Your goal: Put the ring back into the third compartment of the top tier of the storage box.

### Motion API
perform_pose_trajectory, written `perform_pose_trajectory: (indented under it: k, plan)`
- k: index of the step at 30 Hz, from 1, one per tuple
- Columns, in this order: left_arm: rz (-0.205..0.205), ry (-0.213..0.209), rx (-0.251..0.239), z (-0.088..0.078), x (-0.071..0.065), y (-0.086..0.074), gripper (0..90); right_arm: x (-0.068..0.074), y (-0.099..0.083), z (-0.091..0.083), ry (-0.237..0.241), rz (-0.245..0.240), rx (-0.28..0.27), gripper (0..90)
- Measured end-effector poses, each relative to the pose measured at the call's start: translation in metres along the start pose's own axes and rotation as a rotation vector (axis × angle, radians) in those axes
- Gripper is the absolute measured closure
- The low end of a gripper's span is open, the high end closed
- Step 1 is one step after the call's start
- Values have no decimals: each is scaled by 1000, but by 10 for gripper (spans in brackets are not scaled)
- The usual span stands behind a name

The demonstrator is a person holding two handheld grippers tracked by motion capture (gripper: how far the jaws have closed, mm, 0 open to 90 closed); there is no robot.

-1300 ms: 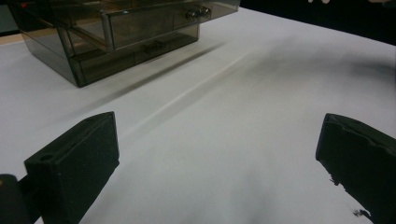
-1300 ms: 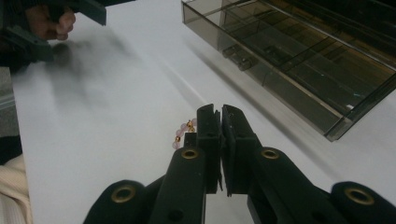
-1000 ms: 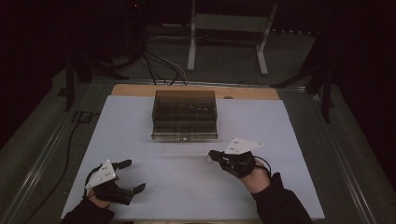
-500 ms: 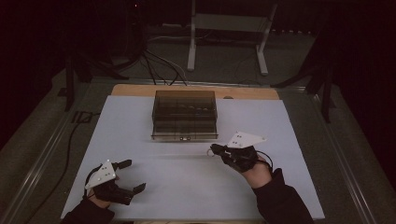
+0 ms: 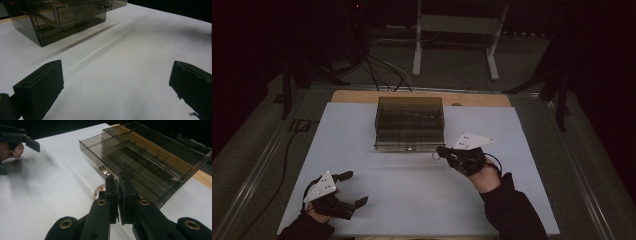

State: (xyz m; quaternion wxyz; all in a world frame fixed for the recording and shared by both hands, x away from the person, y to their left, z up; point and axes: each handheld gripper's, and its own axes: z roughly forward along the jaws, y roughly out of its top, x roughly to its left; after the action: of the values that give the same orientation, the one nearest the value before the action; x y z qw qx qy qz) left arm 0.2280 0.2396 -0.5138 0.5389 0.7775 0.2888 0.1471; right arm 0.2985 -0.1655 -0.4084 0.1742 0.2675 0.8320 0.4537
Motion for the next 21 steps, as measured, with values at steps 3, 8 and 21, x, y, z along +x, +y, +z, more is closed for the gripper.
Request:
perform_pose_trajectory:
  k: [3, 8, 21]
  plan:
    - [4, 1, 5, 0, 0, 0, 6, -3, 2, 2, 0, 10, -3, 864]
    - [7, 0, 6, 0, 0, 0, 6, -5, 5, 4, -7, 8, -3, 864]
    - [8, 2, 7, 0, 0, 0, 6, -19, 13, 14, -23, 28, 0, 863]
